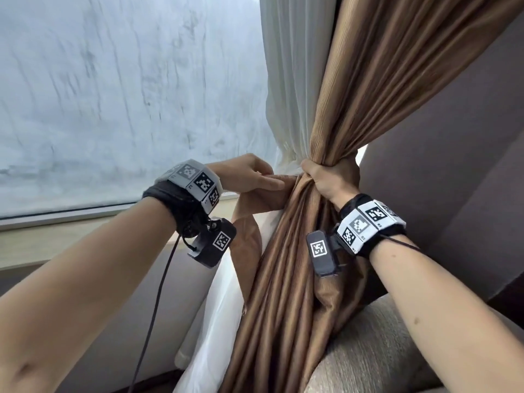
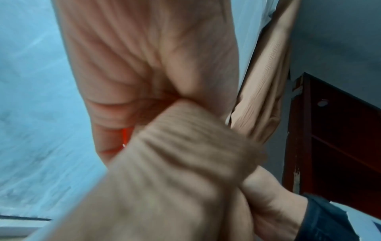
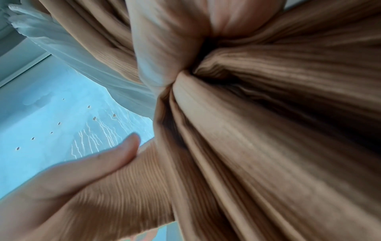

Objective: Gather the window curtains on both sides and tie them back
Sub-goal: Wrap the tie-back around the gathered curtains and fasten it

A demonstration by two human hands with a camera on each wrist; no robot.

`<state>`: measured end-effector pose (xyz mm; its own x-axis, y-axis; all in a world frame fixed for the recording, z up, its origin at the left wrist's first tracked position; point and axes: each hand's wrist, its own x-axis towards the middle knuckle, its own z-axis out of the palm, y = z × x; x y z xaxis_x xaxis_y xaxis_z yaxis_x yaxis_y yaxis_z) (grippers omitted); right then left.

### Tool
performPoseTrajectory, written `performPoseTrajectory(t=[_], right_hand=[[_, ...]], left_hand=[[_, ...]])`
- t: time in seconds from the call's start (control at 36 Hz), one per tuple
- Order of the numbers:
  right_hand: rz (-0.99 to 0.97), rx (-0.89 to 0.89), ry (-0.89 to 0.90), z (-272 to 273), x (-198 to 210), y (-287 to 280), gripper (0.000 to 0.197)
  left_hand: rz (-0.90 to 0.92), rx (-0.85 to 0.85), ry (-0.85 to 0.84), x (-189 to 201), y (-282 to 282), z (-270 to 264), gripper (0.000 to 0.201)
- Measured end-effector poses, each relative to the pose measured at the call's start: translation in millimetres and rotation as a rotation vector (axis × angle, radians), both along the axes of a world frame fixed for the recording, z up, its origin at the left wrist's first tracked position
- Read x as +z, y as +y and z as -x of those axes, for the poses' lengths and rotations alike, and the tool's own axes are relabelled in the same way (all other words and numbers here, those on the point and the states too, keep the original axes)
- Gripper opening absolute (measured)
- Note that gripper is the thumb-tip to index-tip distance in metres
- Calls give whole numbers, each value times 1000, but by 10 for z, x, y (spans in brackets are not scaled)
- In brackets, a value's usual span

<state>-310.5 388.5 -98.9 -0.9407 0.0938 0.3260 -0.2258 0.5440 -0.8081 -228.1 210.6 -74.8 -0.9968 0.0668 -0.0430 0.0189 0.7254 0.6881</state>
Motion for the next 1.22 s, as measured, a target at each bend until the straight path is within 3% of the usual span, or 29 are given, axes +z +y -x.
performPoseTrajectory(t=[0.14,0.25,0.42,0.58,0.78,0.94,1.06,1.08,1.17,1.22], right_hand=[[11,2,3,-4,6,-7,90],[19,0,-2,-9,7,-9,95],[35,-1,-14,-31,13,-3,94],[37,1,-14,-58,16,-24,92],[48,26,-23,-100,20,34,89],[45,33,-32,-139,8,49,91],[45,34,-25,-137,14,60,89],[43,35,-25,-124,16,68,83],[44,43,-24,-114,30,79,71],[46,45,-18,-107,39,71,75]], left_hand=[[67,29,29,2,-99,20,46],[141,47,50,24,-208,19,46],[547,86,-42,16,-471,1,40],[777,194,4,118,-716,-38,26],[792,323,-8,212,-905,28,20],[765,432,26,196,-724,203,19],[864,312,-61,48,-470,314,28],[832,227,-97,0,-361,332,31],[490,-55,-237,-123,-17,351,36],[531,-107,-200,-182,113,398,17]])
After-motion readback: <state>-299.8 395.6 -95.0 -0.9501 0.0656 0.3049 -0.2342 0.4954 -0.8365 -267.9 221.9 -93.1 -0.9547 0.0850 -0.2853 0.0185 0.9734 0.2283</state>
